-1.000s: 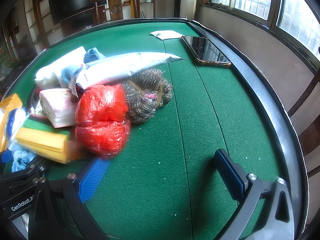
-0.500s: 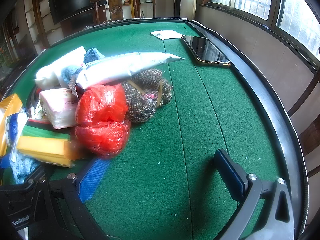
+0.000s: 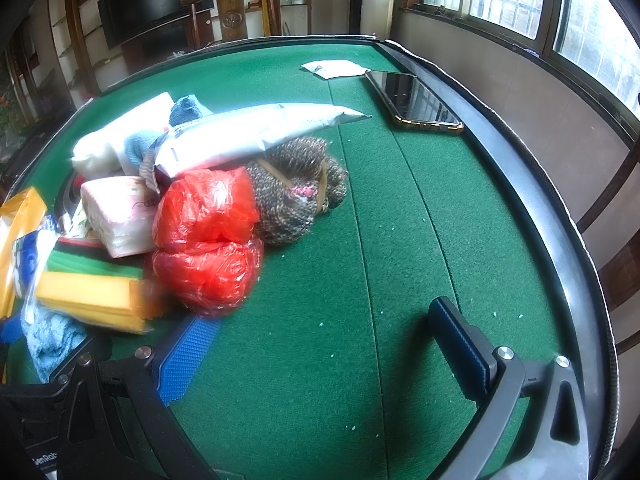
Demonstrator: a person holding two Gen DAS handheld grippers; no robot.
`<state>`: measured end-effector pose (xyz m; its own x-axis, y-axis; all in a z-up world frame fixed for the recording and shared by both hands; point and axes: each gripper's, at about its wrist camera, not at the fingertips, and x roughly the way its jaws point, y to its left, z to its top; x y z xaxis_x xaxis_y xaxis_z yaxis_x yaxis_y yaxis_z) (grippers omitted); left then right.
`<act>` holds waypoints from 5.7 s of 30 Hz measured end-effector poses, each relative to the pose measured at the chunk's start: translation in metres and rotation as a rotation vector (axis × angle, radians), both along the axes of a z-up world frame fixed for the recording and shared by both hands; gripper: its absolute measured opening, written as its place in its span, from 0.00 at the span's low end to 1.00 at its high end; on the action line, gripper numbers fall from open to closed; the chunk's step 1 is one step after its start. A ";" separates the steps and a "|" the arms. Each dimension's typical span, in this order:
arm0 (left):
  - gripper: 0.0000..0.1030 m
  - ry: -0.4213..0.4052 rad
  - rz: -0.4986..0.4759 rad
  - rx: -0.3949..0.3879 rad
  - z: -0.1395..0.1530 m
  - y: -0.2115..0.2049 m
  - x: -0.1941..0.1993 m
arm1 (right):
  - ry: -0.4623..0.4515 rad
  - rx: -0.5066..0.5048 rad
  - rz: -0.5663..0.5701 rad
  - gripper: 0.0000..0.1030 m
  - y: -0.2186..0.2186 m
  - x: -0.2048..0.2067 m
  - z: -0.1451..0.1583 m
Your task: Organize soft objects
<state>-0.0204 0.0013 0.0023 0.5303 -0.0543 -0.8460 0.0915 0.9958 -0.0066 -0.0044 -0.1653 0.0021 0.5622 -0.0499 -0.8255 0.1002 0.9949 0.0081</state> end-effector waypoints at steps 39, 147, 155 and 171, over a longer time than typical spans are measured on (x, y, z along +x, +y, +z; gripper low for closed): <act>0.99 -0.283 0.110 -0.088 0.092 0.139 -0.072 | -0.391 0.087 -0.191 0.99 -0.050 -0.036 0.065; 0.49 -0.215 -0.092 -0.314 0.090 0.159 -0.107 | -0.139 0.084 0.335 0.98 0.079 -0.071 0.058; 0.49 -0.229 -0.055 -0.362 0.083 0.183 -0.116 | -0.052 -0.027 0.380 0.44 0.124 -0.058 0.025; 0.49 -0.179 0.079 -0.402 0.086 0.272 -0.045 | -0.043 0.477 0.558 0.30 0.181 -0.012 0.106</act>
